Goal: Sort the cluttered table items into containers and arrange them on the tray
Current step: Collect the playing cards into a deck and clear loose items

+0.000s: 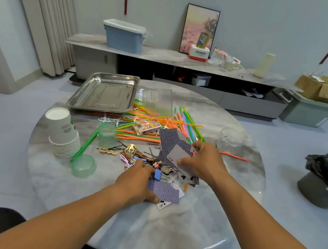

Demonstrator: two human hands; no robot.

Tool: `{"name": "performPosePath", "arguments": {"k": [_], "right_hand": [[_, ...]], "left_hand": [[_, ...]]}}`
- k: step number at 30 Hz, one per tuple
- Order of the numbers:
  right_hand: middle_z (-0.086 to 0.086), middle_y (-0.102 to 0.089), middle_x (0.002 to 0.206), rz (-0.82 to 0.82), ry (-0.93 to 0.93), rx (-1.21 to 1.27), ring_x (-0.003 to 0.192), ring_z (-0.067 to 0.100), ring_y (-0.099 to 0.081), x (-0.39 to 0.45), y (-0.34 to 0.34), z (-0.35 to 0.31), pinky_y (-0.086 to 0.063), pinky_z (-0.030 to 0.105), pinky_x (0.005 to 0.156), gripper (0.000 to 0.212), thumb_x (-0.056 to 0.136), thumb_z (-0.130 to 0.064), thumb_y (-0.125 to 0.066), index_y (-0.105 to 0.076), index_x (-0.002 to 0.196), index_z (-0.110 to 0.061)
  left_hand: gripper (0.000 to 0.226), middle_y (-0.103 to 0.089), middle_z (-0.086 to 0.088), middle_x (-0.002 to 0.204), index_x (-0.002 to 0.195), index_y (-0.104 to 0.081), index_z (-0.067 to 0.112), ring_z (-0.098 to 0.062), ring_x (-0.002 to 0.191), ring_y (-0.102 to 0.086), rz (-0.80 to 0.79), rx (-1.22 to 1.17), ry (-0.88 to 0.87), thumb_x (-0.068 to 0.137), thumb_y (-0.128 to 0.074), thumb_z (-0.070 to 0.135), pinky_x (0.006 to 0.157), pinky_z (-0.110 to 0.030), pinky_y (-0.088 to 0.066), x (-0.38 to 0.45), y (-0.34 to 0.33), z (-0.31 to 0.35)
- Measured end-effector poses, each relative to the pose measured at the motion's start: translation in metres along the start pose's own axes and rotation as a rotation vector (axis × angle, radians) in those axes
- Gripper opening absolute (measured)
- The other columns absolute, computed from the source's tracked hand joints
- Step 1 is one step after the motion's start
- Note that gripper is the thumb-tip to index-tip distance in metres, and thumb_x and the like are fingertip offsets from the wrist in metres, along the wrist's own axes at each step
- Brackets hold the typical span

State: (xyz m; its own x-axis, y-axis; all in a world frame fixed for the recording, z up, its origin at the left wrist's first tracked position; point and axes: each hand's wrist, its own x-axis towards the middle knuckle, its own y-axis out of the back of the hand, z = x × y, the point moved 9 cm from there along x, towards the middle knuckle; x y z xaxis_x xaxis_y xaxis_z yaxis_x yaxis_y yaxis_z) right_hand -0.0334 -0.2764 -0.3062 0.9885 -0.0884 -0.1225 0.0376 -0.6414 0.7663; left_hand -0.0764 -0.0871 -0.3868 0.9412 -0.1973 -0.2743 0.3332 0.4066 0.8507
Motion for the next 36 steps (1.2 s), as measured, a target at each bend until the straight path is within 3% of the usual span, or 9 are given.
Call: {"name": "performPosePath", "arguments": {"k": [7,13,18,21,27,31,36], "right_hand": [[0.009,-0.075,0.108,-0.098,-0.157,0.387,0.08,0.023,-0.077,0.003,0.001,0.028,-0.065,0.041,0.072,0.094,0.062,-0.014,-0.098,-0.051,0.144,-0.007],[0.013,-0.071,0.119,-0.21,-0.175,0.376,0.092,0.027,-0.075,0.001,-0.013,0.025,-0.064,0.044,0.079,0.096,0.063,-0.02,-0.097,-0.049,0.145,-0.007],[0.014,-0.067,0.127,-0.233,-0.17,0.341,0.098,0.029,-0.073,0.005,-0.015,0.028,-0.062,0.046,0.085,0.099,0.06,-0.026,-0.099,-0.051,0.145,-0.011],[0.013,-0.067,0.128,-0.229,-0.165,0.34,0.101,0.03,-0.072,0.007,-0.013,0.031,-0.06,0.047,0.09,0.101,0.059,-0.029,-0.099,-0.05,0.145,-0.013],[0.014,-0.066,0.127,-0.216,-0.152,0.37,0.097,0.03,-0.073,0.004,-0.014,0.028,-0.062,0.047,0.085,0.105,0.06,-0.024,-0.099,-0.045,0.15,-0.012],[0.013,-0.066,0.128,-0.203,-0.16,0.387,0.096,0.029,-0.073,0.002,-0.014,0.028,-0.062,0.047,0.084,0.111,0.062,-0.022,-0.098,-0.036,0.154,-0.011],[0.014,-0.067,0.126,-0.217,-0.167,0.369,0.095,0.029,-0.074,0.001,-0.015,0.031,-0.063,0.047,0.081,0.11,0.061,-0.022,-0.098,-0.038,0.153,-0.012]], "left_hand": [[0.067,-0.05,0.002,0.123,0.12,-0.063,0.029,-0.022,0.117,-0.047,-0.041,0.14,-0.056,0.064,-0.092,0.049,0.096,-0.035,-0.045,0.004,-0.008,0.018],[0.059,-0.055,0.004,0.111,0.099,-0.048,0.03,-0.021,0.103,-0.05,-0.069,0.136,-0.02,0.063,-0.093,0.045,0.085,-0.038,-0.047,0.0,-0.007,0.018],[0.071,-0.057,0.0,0.127,0.125,-0.056,0.024,-0.023,0.113,-0.053,-0.109,0.119,-0.005,0.067,-0.091,0.043,0.097,-0.041,-0.05,-0.005,-0.008,0.014],[0.067,-0.053,-0.004,0.128,0.127,-0.062,0.021,-0.025,0.119,-0.048,-0.101,0.201,-0.02,0.07,-0.089,0.043,0.098,-0.041,-0.049,-0.009,-0.01,0.019],[0.057,-0.045,-0.011,0.132,0.137,-0.048,0.015,-0.031,0.124,-0.044,-0.076,0.288,-0.025,0.086,-0.074,0.02,0.093,-0.046,-0.05,-0.021,-0.024,0.032],[0.05,-0.052,-0.014,0.129,0.134,-0.052,0.012,-0.031,0.12,-0.05,-0.065,0.302,-0.035,0.087,-0.07,0.01,0.095,-0.042,-0.051,-0.023,-0.028,0.037],[0.041,-0.063,-0.011,0.121,0.125,-0.059,0.013,-0.03,0.112,-0.057,-0.042,0.27,-0.038,0.086,-0.072,0.018,0.09,-0.038,-0.053,-0.019,-0.023,0.034]]}}
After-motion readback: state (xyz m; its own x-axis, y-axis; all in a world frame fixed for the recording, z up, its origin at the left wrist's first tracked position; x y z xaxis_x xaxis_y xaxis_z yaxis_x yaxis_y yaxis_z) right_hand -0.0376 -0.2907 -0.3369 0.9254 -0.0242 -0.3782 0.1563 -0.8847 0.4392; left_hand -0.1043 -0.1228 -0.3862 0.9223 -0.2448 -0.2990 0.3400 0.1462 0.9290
